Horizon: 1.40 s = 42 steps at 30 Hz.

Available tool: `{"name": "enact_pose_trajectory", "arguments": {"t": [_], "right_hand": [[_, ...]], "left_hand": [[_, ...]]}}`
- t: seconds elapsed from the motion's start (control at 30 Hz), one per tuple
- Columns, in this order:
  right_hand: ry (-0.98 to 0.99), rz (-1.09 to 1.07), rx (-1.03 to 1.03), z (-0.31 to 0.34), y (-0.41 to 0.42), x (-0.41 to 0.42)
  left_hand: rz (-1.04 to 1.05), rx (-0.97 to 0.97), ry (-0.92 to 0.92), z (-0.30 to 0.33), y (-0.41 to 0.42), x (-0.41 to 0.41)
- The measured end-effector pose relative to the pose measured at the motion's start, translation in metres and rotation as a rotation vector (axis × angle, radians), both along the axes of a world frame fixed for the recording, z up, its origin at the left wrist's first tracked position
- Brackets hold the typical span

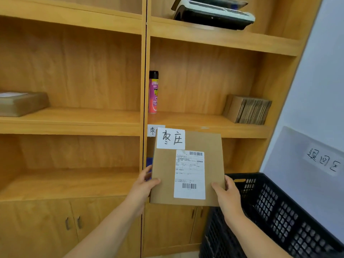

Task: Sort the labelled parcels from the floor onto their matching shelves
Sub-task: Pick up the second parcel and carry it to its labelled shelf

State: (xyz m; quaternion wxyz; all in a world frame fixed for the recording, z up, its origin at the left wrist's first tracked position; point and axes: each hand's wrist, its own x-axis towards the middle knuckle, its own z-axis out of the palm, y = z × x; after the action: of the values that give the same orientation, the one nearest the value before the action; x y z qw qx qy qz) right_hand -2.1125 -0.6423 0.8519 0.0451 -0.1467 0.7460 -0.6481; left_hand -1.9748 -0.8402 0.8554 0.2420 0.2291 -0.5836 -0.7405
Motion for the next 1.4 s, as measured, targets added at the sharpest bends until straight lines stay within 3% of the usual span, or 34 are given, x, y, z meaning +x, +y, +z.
{"name": "enact_pose_trajectory", "arguments": {"t": [0.5, 0.8, 1.4], "right_hand": [[0.087, 0.062, -0.032, 0.072, -0.140, -0.191], [0.161, 0.133, -0.081, 0.101, -0.184, -0.271], [0.194, 0.172, 0.036, 0.109, -0.241, -0.381]], "left_hand": [[-0.003, -0.177, 0.087, 0.065, -0.141, -0.194], [0.038, -0.334, 0.059, 0.103, -0.172, -0.254], [0.234, -0.368, -0.105, 0.114, -0.209, -0.354]]}}
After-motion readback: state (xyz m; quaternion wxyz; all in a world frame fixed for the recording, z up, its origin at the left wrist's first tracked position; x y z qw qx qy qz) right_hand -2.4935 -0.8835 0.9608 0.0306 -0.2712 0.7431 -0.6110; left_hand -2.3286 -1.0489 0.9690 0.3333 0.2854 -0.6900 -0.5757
